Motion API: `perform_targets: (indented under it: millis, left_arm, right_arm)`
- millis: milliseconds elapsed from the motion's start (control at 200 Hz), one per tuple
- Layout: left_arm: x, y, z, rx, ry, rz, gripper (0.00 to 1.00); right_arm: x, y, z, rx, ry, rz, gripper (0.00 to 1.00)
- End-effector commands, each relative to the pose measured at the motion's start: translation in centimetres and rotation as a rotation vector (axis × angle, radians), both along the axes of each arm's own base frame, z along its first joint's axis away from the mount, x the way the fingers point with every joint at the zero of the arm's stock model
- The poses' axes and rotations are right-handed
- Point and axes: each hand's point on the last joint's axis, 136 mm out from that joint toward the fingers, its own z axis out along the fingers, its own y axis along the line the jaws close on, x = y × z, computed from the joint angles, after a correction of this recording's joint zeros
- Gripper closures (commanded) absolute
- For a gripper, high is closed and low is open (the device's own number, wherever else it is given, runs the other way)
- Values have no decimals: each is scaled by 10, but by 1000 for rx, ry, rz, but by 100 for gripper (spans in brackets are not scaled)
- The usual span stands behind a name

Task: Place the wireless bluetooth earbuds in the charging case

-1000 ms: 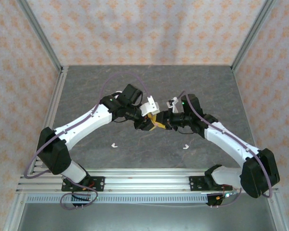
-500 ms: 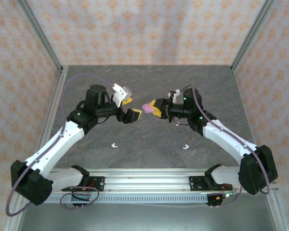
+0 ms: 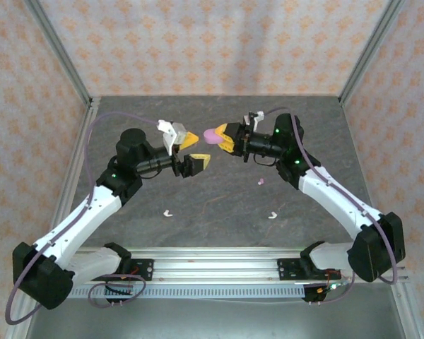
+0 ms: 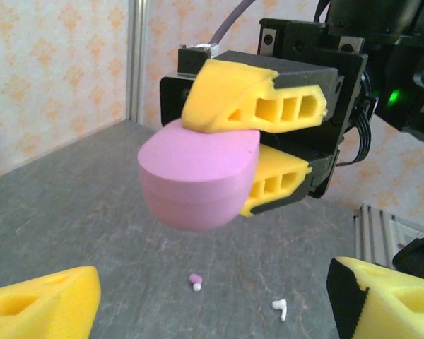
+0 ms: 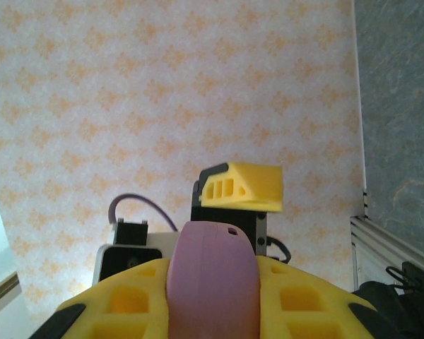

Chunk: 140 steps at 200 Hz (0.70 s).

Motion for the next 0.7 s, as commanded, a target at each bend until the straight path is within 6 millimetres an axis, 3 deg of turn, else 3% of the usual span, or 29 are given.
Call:
perform_targets:
  millis: [0, 235, 560, 696]
  left_arm:
    - [-7, -10, 36, -76, -63, -92, 20]
    - [-6, -20, 47, -95, -61, -163, 28]
    - [-11, -31, 47, -77, -45, -231, 45]
    - [-12, -33, 46, -69, -43, -237, 43]
  right_arm:
    - [-22, -3, 29, 20, -64, 60, 91]
    - [-34, -6, 34, 9, -83, 89, 91]
    - [-38, -6, 39, 16, -85, 105, 91]
    - [-37, -6, 39, 19, -82, 104, 91]
